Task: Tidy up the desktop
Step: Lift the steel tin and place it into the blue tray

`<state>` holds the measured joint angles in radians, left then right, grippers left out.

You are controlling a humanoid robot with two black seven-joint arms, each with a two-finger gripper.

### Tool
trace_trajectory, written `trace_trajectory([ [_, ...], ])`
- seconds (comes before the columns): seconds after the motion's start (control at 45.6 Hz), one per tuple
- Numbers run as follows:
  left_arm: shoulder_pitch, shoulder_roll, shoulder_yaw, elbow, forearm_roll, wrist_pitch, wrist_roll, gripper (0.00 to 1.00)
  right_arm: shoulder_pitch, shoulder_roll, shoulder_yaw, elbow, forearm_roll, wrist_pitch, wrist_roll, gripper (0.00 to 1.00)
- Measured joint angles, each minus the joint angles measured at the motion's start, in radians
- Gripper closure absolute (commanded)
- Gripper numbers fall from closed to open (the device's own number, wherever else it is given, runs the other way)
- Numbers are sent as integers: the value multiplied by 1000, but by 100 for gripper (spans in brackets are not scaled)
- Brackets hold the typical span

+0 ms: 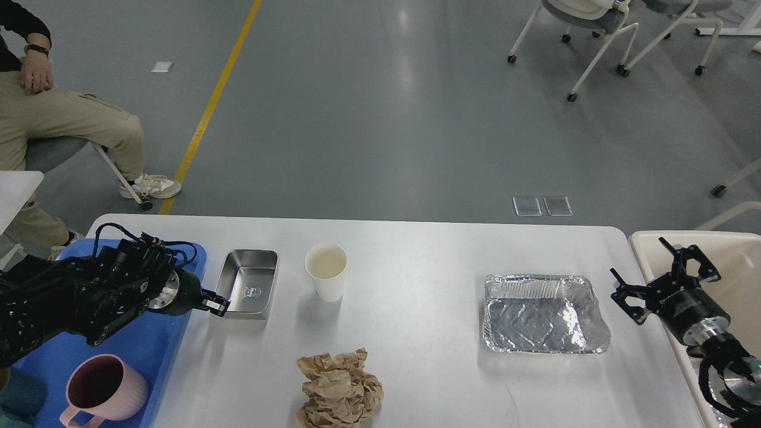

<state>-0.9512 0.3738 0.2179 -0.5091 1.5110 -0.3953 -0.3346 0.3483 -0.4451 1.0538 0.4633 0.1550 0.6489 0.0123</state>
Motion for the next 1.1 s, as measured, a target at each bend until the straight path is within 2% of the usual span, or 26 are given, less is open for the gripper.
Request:
trace_trajectory([
  [0.175,0,2,0,-1,0,6,-32,98,0,0,0,0,0,0,0,0],
  [0.373,-9,13,0,-5,0,10,-70,100,1,0,-1,0,0,0,0,0],
  [0.636,-22,84,-9,-31,1,10,-96,100,6,-1,0,-2,0,-2,0,0],
  [1.097,-190,417,-33,-292,-98,-10,-107,98,16,2,0,-5,0,-3,0,0],
])
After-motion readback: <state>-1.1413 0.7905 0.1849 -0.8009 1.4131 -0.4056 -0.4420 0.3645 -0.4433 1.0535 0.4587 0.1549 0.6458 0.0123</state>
